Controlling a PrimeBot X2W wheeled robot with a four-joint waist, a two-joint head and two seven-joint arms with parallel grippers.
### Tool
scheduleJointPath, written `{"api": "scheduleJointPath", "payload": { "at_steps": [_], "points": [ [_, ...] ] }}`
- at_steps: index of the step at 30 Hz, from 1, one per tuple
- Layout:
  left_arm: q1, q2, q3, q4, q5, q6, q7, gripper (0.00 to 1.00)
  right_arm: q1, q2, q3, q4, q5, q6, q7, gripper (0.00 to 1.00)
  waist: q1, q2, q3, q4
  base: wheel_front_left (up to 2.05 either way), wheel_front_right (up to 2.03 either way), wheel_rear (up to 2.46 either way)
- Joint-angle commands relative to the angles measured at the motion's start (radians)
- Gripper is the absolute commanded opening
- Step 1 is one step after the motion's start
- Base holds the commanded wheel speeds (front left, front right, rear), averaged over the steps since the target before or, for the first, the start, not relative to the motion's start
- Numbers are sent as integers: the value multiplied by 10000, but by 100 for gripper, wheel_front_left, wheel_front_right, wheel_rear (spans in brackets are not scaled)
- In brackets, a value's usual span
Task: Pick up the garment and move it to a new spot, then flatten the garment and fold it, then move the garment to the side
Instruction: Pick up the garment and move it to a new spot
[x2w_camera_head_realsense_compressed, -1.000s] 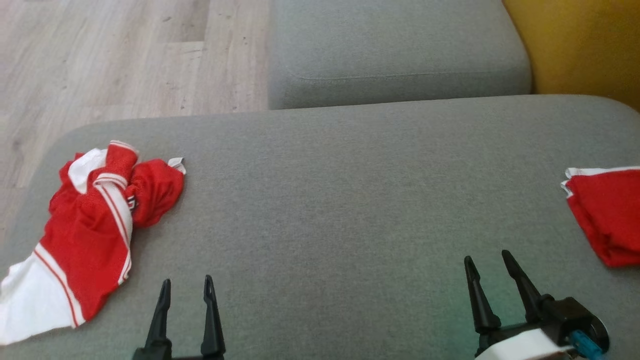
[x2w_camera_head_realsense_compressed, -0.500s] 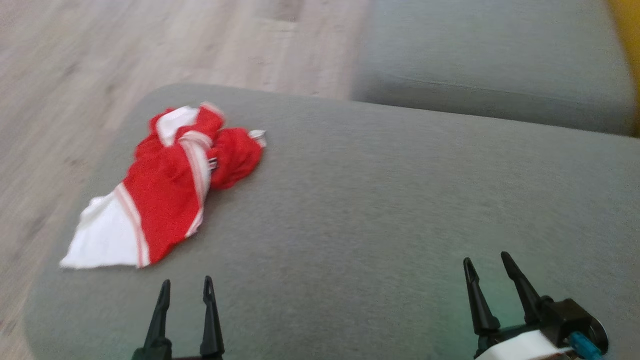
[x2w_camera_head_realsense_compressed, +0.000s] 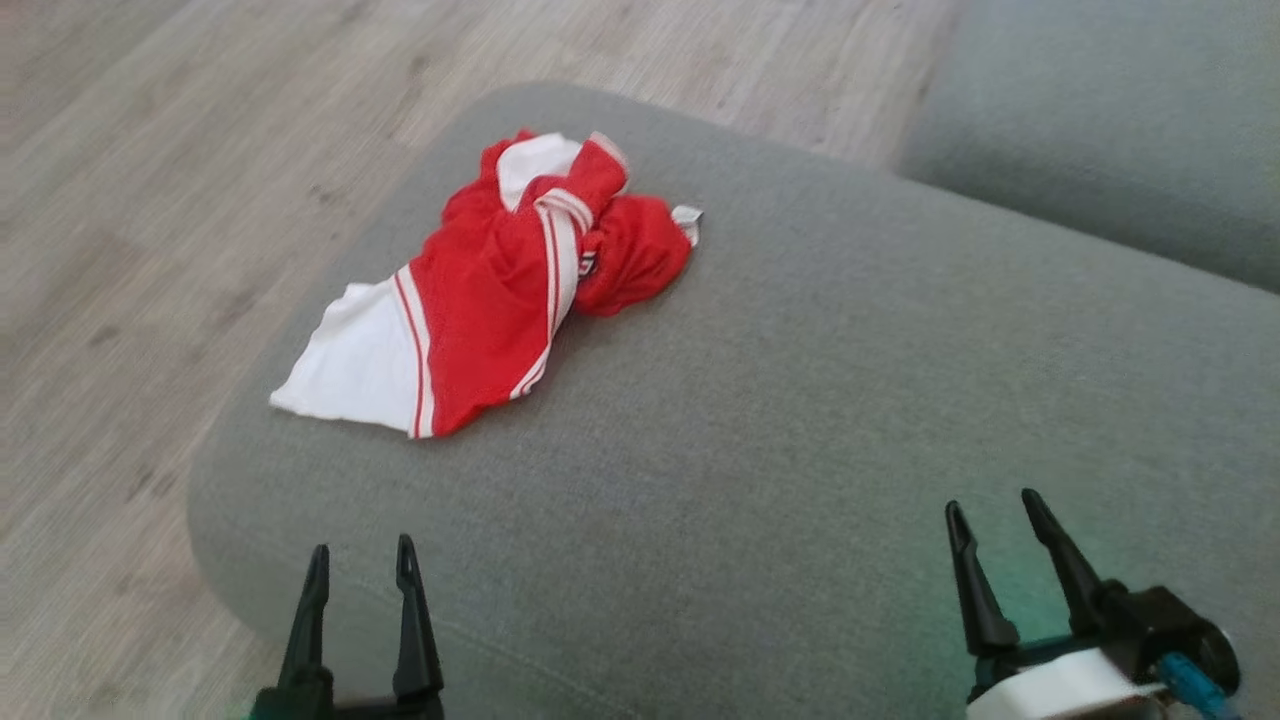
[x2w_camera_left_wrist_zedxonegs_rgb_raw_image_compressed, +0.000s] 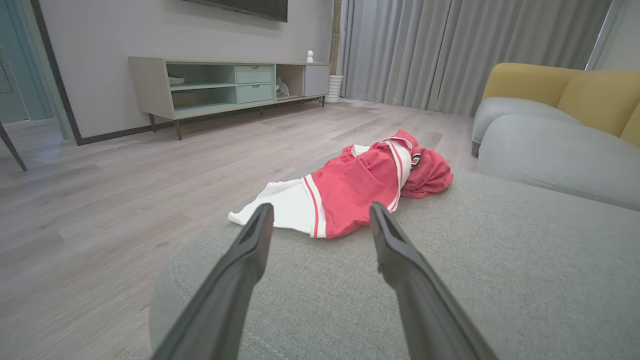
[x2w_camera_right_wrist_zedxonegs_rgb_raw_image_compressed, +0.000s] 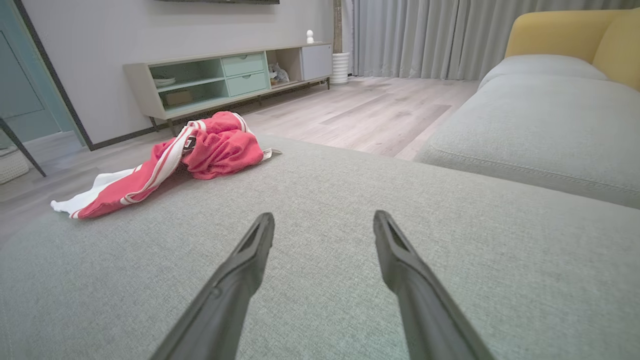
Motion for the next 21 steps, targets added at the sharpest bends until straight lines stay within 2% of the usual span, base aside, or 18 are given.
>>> {"api": "scheduleJointPath", "payload": {
  "at_steps": [1,7,11,15,16,18,21],
  "points": [
    [-646,-35,210,-416,-71,65,-24,100,-510,-335,156,-373,-74,-7,-109,100,0,0,484,219,0,0,0],
    [-2472,-36,534,-1079,247,272,-24,100,-1133,-1412,179,-728,-135,-7,-109,100,0,0,2184,-98,0,0,0],
    [-4182,-26,969,-815,563,-40,-24,100,-1507,-2185,236,-939,-145,-7,-109,100,0,0,3098,-534,0,0,0],
    [-6153,124,1222,806,684,-523,-24,100,-1860,-2911,202,-1225,-109,-7,-109,100,0,0,3858,-1030,0,0,0],
    [-6153,124,1222,806,684,-523,-24,100,-1860,-2911,202,-1225,-109,-7,-109,100,0,0,3858,-1030,0,0,0],
    [-7200,279,1295,2243,718,-595,29,100,-1968,-3194,146,-1370,-91,-7,-109,100,0,0,4135,-1260,0,0,0],
    [-8701,350,1571,4282,449,-513,925,100,-2115,-3501,113,-1584,-53,-7,-109,100,0,0,4506,-1616,0,0,0]
  ]
}}
